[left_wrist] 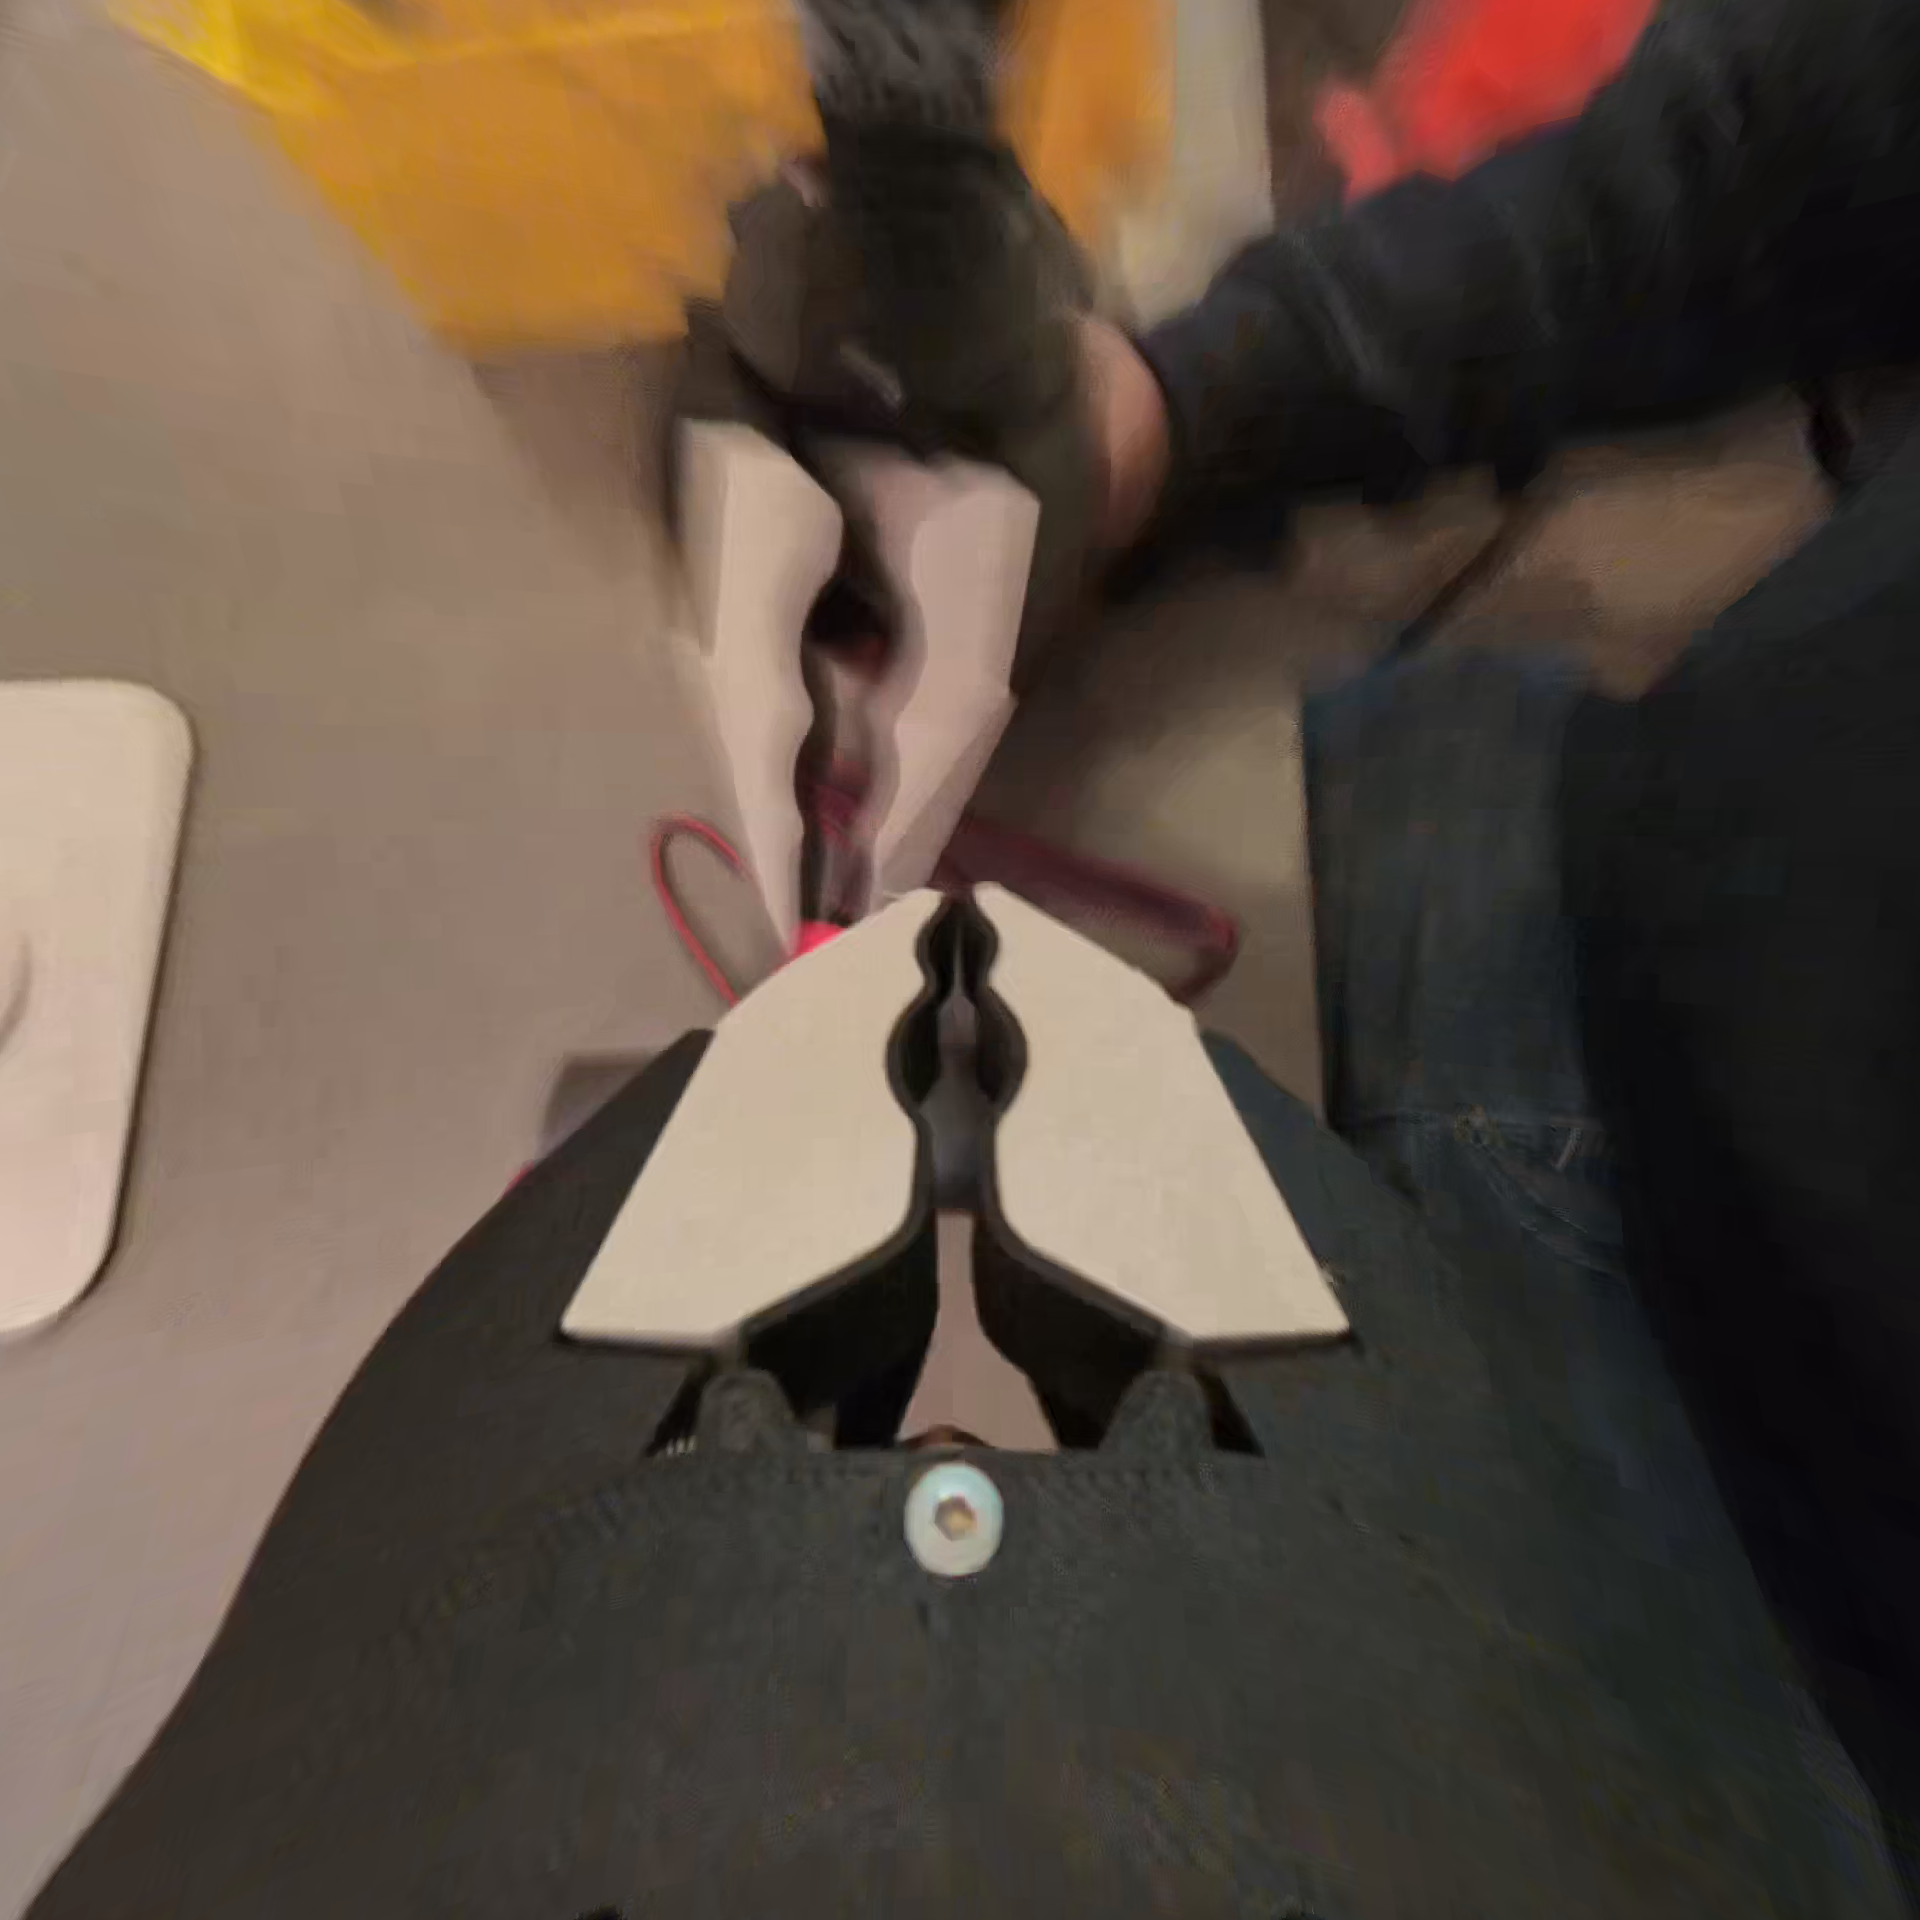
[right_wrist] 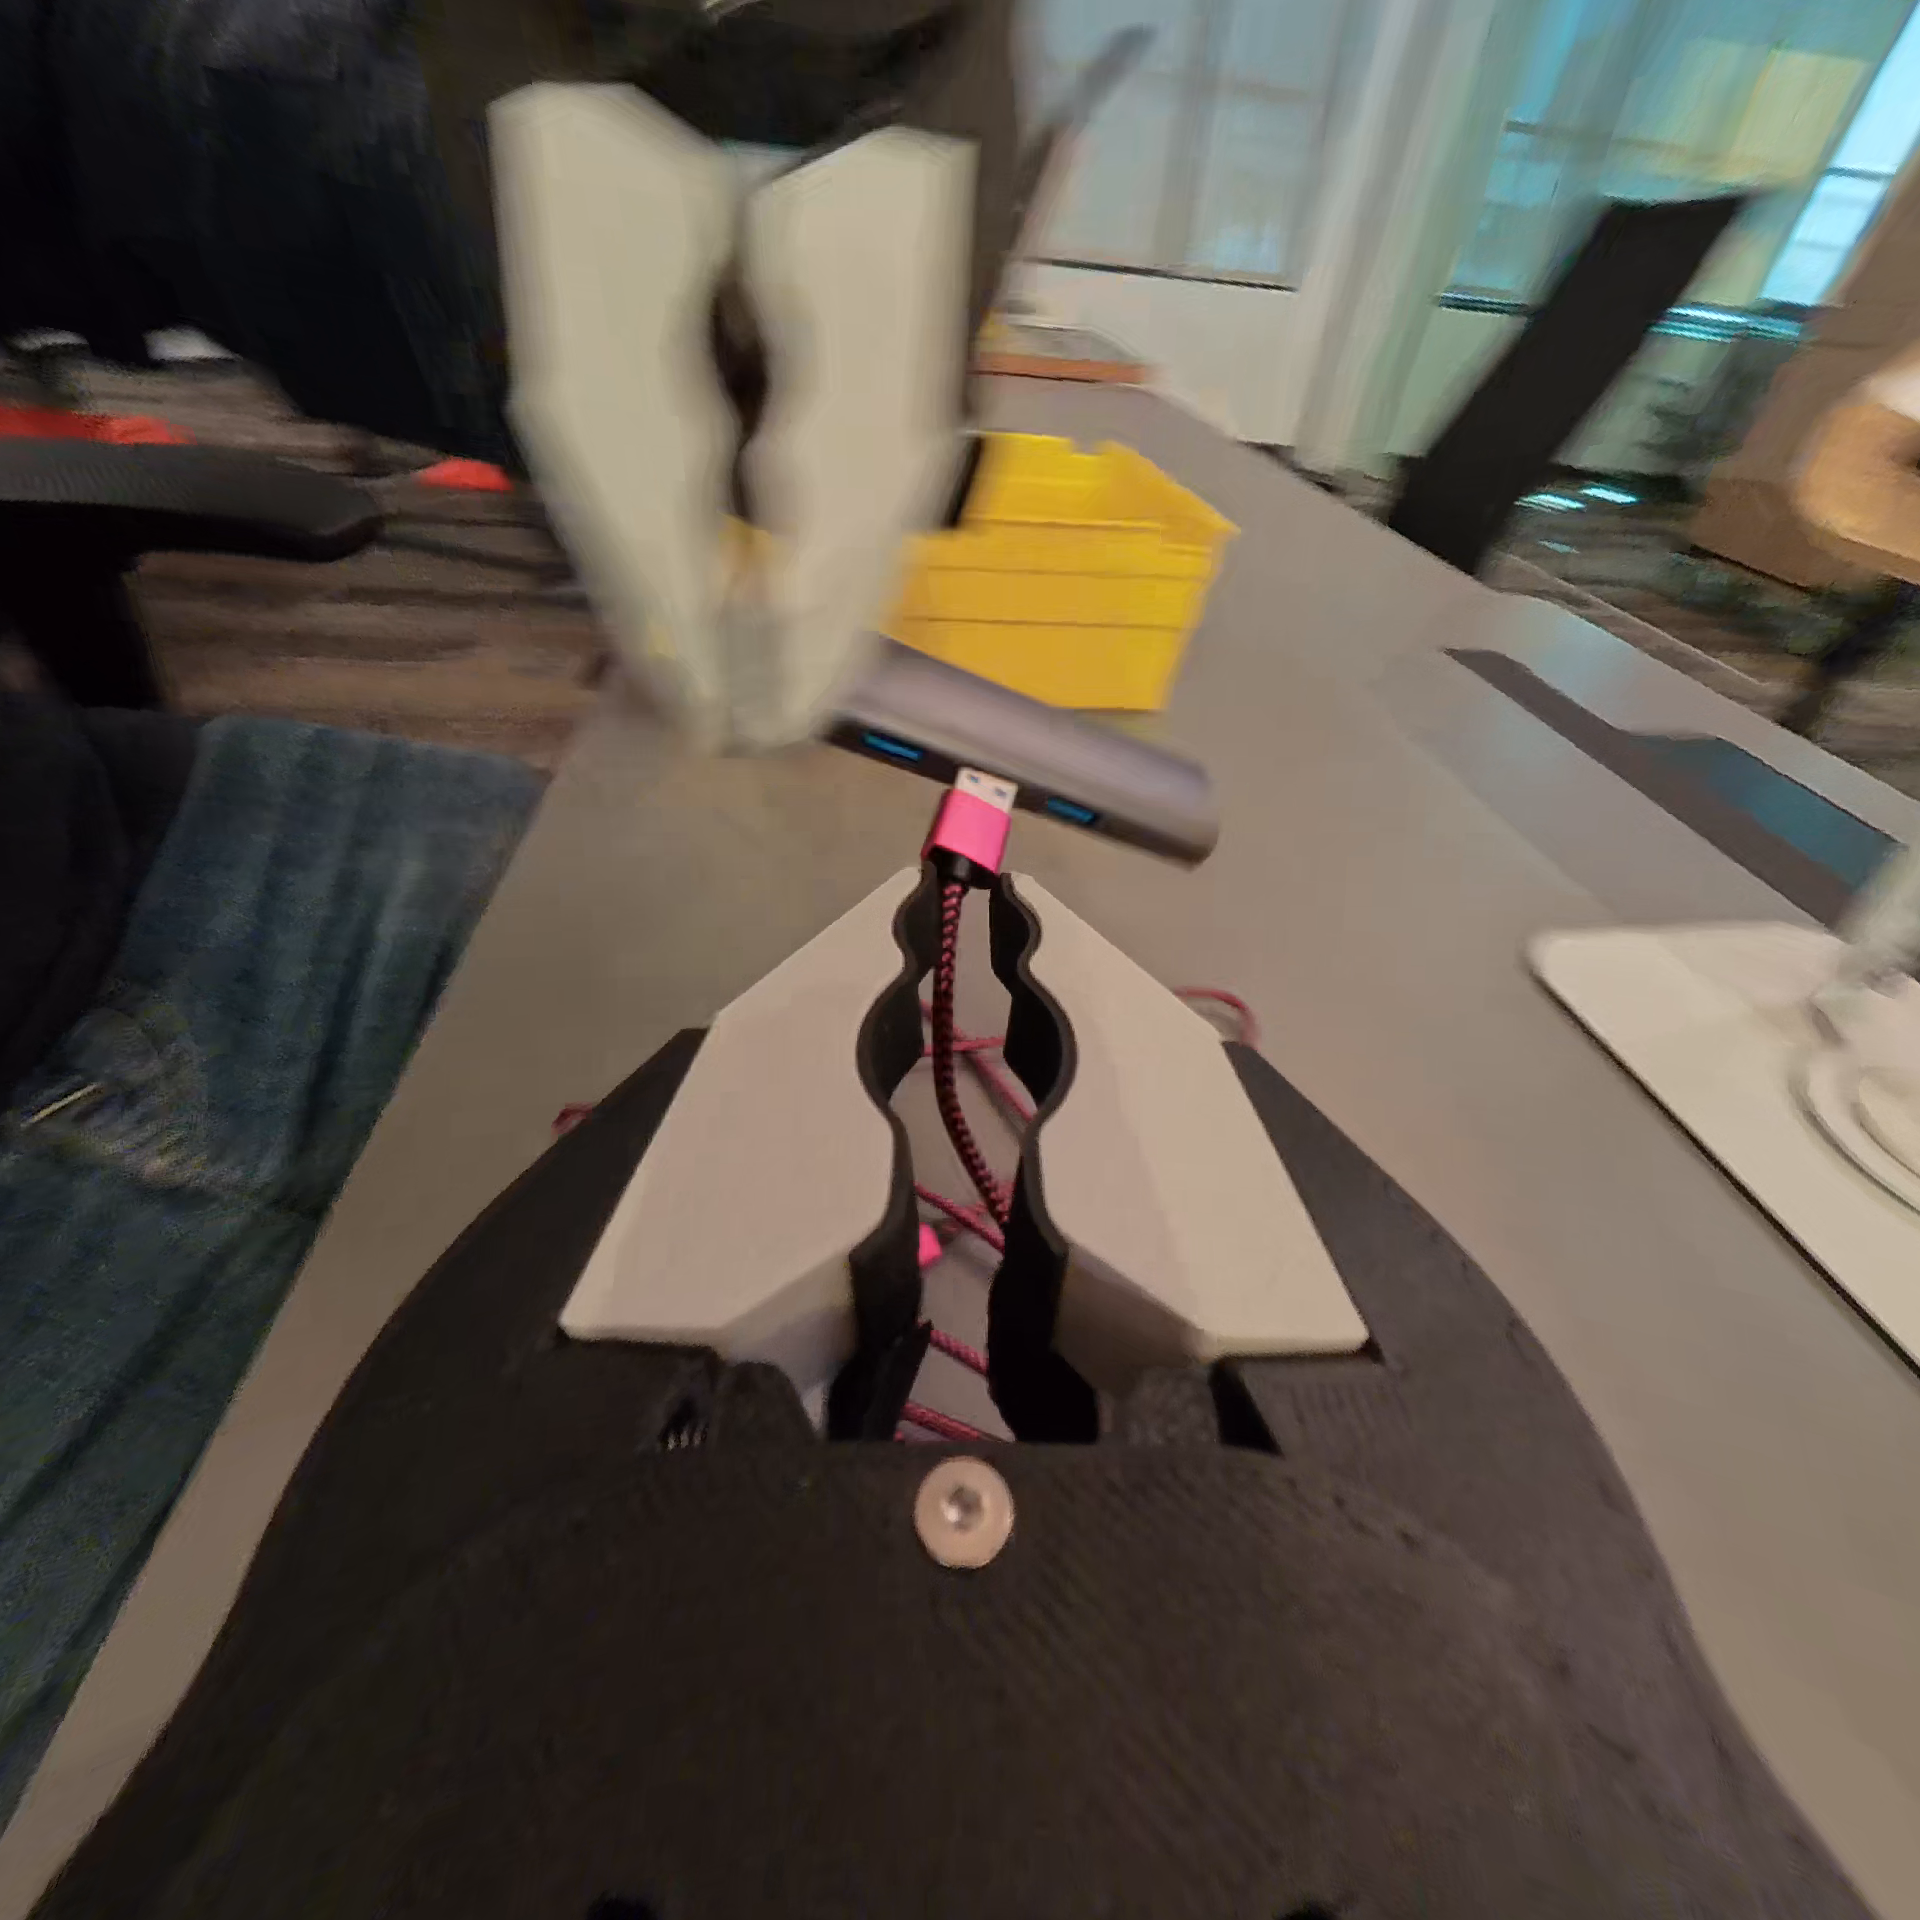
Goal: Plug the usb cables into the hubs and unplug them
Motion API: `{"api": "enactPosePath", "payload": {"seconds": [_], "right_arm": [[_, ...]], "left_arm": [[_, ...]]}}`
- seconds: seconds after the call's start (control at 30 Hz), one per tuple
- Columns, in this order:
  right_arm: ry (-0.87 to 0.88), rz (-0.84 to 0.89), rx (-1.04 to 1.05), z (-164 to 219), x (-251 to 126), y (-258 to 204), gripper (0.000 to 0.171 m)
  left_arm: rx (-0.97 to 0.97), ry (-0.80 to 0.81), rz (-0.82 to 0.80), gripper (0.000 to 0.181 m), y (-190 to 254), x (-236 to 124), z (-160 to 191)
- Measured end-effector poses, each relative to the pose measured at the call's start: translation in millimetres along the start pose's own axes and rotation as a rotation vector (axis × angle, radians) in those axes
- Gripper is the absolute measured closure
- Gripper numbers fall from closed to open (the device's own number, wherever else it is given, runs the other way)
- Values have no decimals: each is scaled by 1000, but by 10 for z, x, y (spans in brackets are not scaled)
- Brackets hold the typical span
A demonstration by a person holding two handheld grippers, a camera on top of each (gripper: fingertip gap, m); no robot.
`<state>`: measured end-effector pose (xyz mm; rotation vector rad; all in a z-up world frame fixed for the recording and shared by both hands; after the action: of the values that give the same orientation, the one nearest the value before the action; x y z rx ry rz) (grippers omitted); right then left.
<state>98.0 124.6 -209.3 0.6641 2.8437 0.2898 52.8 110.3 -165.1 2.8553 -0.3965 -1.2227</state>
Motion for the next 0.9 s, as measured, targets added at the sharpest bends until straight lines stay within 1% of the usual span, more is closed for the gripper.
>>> {"api": "enactPosePath", "payload": {"seconds": [0.03, 0.07, 0.1, 0.13, 0.2, 0.23, 0.27, 0.33, 0.37, 0.43, 0.47, 0.57, 0.67, 0.77, 0.9], "right_arm": [[26, -21, 12, -40, 10, -25, 164], [32, -9, 12, -54, 22, -23, 163], [3, -4, 8, -10, 29, -18, 164], [-30, -16, 19, 46, 43, -32, 164], [-68, -25, 27, 116, 69, -68, 165], [-80, -26, 32, 141, 76, -71, 165], [-77, -24, 38, 149, 74, -63, 165], [-66, -14, 31, 126, 49, -42, 166], [-60, -18, 33, 119, 39, -40, 166], [-57, -24, 33, 121, 30, -48, 168], [-58, -29, 22, 124, 32, -59, 171], [-62, -53, 8, 117, 68, -99, 171], [-90, -68, 10, 171, 105, -123, 171], [-92, -78, 0, 172, 114, -147, 171], [-107, -78, 1, 211, 112, -143, 171]], "left_arm": [[11, 34, 11, 181, 14, -2, -37], [45, -68, -42, 181, -49, 13, 45], [79, -122, -102, 181, -116, -11, 98], [76, -123, -121, 169, -174, -55, 118], [32, -116, -78, 168, -201, -118, 147], [33, -126, -91, 162, -208, -119, 168], [35, -144, -115, 150, -223, -104, 200], [12, -191, -146, 116, -268, -55, 304], [13, -206, -165, 96, -302, -26, 357], [55, -260, -197, 48, -379, 57, 494], [71, -303, -175, 35, -386, 117, 579], [136, -359, -89, 35, -379, 271, 718], [120, -367, 30, 35, -349, 411, 749], [144, -396, 70, 35, -373, 548, 838], [150, -378, 76, 35, -399, 622, 852]]}}
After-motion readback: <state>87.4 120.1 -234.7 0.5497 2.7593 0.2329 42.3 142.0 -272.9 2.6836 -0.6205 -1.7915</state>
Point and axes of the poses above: each gripper's, where its closed fingertips meet, x out along the fingers, z out of its underside, y = z × x across the jaws, the point moved 3 cm from there along -x, back along the fingers, and after that the axes turned 9 degrees about -x, right-handed, at the moved point
